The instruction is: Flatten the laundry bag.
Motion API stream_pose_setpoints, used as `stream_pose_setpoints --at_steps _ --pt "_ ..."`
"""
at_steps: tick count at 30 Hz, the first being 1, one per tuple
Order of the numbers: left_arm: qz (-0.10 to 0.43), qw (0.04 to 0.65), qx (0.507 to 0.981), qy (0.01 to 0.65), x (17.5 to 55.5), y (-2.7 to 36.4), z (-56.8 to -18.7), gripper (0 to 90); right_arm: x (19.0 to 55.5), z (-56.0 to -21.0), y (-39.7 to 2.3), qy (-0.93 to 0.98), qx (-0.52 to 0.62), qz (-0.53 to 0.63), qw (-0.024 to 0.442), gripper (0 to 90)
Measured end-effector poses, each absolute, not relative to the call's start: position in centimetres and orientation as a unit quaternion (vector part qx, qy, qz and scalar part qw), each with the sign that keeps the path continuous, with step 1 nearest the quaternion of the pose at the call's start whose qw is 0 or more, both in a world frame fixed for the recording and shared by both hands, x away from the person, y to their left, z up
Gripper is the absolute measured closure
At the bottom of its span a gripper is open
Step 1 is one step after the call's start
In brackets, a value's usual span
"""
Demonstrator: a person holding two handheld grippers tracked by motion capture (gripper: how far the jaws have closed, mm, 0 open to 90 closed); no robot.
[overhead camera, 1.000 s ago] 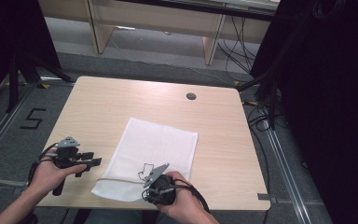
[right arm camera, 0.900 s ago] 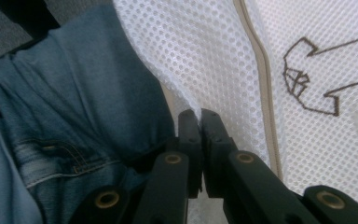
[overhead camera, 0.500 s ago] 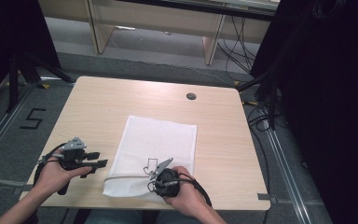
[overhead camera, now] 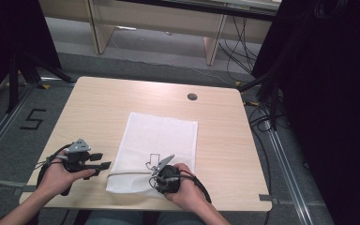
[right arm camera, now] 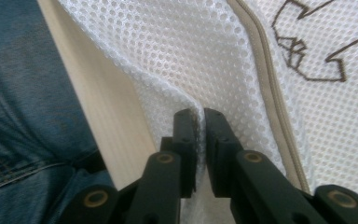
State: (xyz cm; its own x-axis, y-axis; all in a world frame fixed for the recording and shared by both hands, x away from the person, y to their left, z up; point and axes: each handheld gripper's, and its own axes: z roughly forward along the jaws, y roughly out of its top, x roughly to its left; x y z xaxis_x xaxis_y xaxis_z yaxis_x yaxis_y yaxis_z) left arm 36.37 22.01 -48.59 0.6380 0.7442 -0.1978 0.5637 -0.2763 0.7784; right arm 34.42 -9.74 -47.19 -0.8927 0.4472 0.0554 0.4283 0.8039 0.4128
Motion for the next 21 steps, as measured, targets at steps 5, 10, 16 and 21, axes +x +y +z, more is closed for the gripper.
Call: stream_pose_setpoints --at_steps 5,10,16,21 --pt "0.101 0.44 0.79 0.414 36.4 21.9 -48.6 42.5 33.9 -46.6 -10.6 0.941 0.24 0.238 -0.002 68.0" --pt "0.1 0.439 0.793 0.41 36.3 21.6 -48.4 40.2 33.3 -45.3 -11.7 0.921 0.258 0.29 -0.017 61.6" --pt "0.09 0.453 0.792 0.399 36.0 20.3 -48.0 43.1 33.9 -43.4 -14.0 0.901 0.287 0.325 -0.012 59.6" --pt "0.07 0.424 0.824 0.37 35.7 18.6 -48.5 62.8 35.3 -43.4 -16.3 0.894 0.321 0.313 0.019 73.8"
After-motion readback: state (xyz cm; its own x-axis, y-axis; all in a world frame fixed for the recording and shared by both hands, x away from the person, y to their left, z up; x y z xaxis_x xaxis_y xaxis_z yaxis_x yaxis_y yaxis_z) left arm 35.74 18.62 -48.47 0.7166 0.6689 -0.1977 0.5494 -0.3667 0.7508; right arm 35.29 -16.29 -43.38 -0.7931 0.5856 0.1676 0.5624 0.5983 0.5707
